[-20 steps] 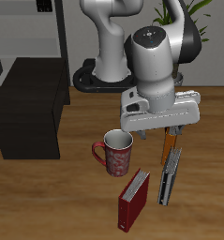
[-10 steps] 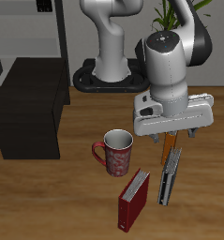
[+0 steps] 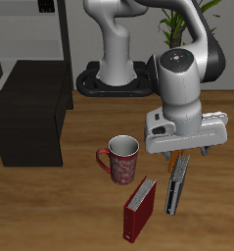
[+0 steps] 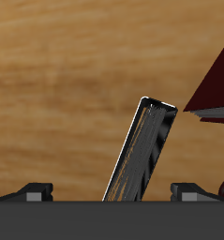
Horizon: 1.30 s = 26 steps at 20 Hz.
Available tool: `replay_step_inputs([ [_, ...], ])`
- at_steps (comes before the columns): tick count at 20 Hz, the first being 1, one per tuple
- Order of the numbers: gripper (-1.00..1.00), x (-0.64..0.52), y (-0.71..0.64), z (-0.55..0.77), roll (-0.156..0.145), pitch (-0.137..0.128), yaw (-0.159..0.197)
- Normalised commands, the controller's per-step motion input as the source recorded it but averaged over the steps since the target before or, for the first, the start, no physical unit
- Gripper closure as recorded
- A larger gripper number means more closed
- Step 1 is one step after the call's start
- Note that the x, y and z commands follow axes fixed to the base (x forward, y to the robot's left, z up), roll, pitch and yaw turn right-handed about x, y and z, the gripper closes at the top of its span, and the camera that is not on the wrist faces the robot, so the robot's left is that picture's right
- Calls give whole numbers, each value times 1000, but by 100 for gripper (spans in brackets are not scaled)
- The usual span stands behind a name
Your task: Place the striped book in the top region of the shelf
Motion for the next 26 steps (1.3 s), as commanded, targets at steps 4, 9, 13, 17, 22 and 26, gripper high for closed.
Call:
replay_step_inputs([
  [4,-100,52,-85,-226,-40,23,-19],
  [9,-100,13,-124,-182,-15,28,-1],
  [13,-100,6,-137,-142,-21,18,-15],
  [17,-100,17,-51,-160,3,14,5],
  [22,100,47,23,-185,-8,32,3],
  [26,100,0,20,-116,2,9,2],
])
